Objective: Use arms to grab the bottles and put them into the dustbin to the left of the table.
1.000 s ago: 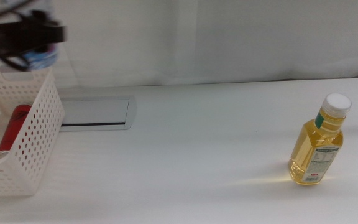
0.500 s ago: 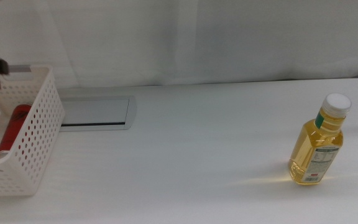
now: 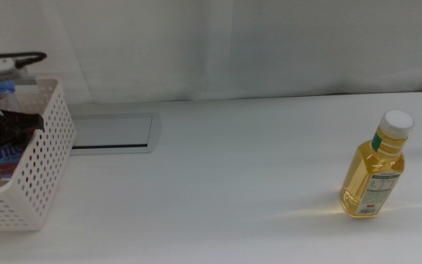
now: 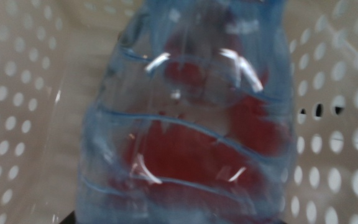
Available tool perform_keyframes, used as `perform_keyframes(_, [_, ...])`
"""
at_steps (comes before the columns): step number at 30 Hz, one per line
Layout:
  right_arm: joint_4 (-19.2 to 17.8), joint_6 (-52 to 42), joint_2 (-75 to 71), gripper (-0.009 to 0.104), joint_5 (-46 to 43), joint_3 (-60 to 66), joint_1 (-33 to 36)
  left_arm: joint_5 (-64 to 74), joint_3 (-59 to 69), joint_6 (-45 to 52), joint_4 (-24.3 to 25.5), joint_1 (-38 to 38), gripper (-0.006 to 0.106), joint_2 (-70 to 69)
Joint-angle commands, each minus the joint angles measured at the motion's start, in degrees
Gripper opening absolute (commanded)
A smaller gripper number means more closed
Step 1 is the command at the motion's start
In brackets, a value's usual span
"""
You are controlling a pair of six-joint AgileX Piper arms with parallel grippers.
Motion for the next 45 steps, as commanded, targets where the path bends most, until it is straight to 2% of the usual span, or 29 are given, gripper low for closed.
perform_keyframes(1, [-0.3, -0.4, -1.8, 0.103, -0.4, 2.3, -0.4, -2.6, -0.9, -0.8, 0.0, 0.1, -0.003, 1.4])
perform_keyframes(11, [-0.3, -0.4, -1.8, 0.103, -0.6, 2.3, -0.4, -5.2, -0.9, -1.8, -0.1, 0.1, -0.002, 3.3])
perform_keyframes(14, [-0.3, -0.4, -1.8, 0.103, -0.6, 2.3, -0.4, -6.0, -0.9, -2.5, -0.1, 0.1, 0.007, 3.3])
perform_keyframes(16, [-0.3, -0.4, -1.8, 0.103, -0.6, 2.3, -0.4, -6.4, -0.9, -2.5, -0.1, 0.1, 0.021, 3.3])
perform_keyframes(18, [-0.3, -0.4, -1.8, 0.103, -0.6, 2.3, -0.4, -6.7, -0.9, -2.5, -0.1, 0.1, 0.042, 3.3])
perform_keyframes(19, [-0.3, -0.4, -1.8, 0.103, -0.6, 2.3, -0.4, -6.7, -0.9, -2.5, -0.1, 0.1, 0.065, 3.3])
perform_keyframes(21, [-0.3, -0.4, -1.8, 0.103, -0.6, 2.3, -0.4, -6.7, -0.9, -2.6, -0.4, 0.1, 0.092, 3.3])
perform_keyframes(32, [-0.3, -0.4, -1.8, 0.103, -0.6, 2.3, -0.4, -7.9, -1.0, -3.6, -0.5, 0.1, 0.093, 0.3])
perform_keyframes(40, [-0.3, -0.4, -1.8, 0.103, -0.6, 2.3, -0.4, -9.6, -1.0, -3.6, -0.5, 0.0, 0.093, -11.7])
perform_keyframes(45, [-0.3, -0.4, -1.8, 0.103, -0.6, 2.3, -0.4, -7.8, -1.0, -2.4, -3.5, -0.2, 0.093, -21.8])
